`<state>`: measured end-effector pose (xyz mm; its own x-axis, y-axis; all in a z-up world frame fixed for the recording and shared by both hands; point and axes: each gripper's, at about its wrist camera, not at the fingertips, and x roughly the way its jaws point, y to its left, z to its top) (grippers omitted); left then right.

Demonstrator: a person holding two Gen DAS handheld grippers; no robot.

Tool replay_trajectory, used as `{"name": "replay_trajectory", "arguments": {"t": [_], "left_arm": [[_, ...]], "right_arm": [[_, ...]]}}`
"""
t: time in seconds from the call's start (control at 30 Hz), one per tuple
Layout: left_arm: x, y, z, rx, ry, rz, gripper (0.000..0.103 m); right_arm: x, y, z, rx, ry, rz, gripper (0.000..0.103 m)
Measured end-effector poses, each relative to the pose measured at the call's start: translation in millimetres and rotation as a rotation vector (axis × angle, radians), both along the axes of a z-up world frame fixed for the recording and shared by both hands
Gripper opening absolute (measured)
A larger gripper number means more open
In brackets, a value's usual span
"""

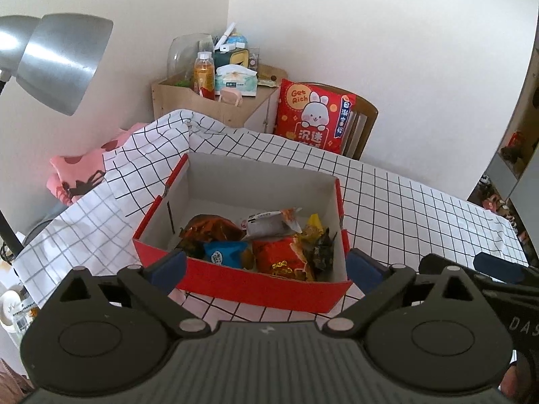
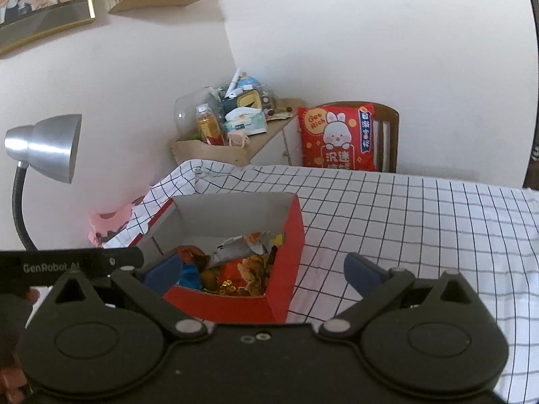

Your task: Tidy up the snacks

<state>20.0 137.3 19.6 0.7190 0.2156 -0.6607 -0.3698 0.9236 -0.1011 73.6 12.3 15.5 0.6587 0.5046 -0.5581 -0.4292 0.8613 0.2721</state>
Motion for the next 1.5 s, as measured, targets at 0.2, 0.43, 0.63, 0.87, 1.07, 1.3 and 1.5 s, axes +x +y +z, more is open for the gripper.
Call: {"name": "replay_trajectory", "arguments": {"t": [0.2, 0.43, 0.63, 0.87, 1.07, 1.3, 1.5], "left_arm": [[-5.0, -2.6, 4.9, 0.013, -0.014, 0.006, 0.101], [-8.9, -4.2, 8.5, 0.006, -0.026, 0.009, 0.101], [-10.8, -6.8, 11.3, 0.021, -0.032, 0.012, 0.101], [-15.0, -8.4, 13.1, 0.02, -0.038, 0.007, 0.101], [-19.0, -10.2, 16.2, 0.033, -0.051, 0.007, 0.101], [-22.4, -13.3, 18.5, 0.047, -0.053, -0.003, 0.101], [-24.2, -15.0, 20.3, 0.057, -0.058, -0.002, 0.101]], "right_arm": [[-4.0, -1.5, 1.4, 0.007, -0.009, -0.034, 0.103], [-9.6, -2.2, 4.3, 0.021, -0.018, -0.027, 0.103], [-15.9, 0.2, 9.3, 0.021, -0.049, -0.008, 0.103], [-14.4, -1.2, 11.1, 0.003, -0.048, -0.042, 0.103], [-15.0, -2.8, 11.7, -0.011, -0.055, -0.061, 0.103], [-18.3, -1.0, 16.9, -0.035, -0.103, -0.059, 0.103], [-21.3, -0.1, 20.2, -0.046, -0.129, -0.051, 0.103]]}}
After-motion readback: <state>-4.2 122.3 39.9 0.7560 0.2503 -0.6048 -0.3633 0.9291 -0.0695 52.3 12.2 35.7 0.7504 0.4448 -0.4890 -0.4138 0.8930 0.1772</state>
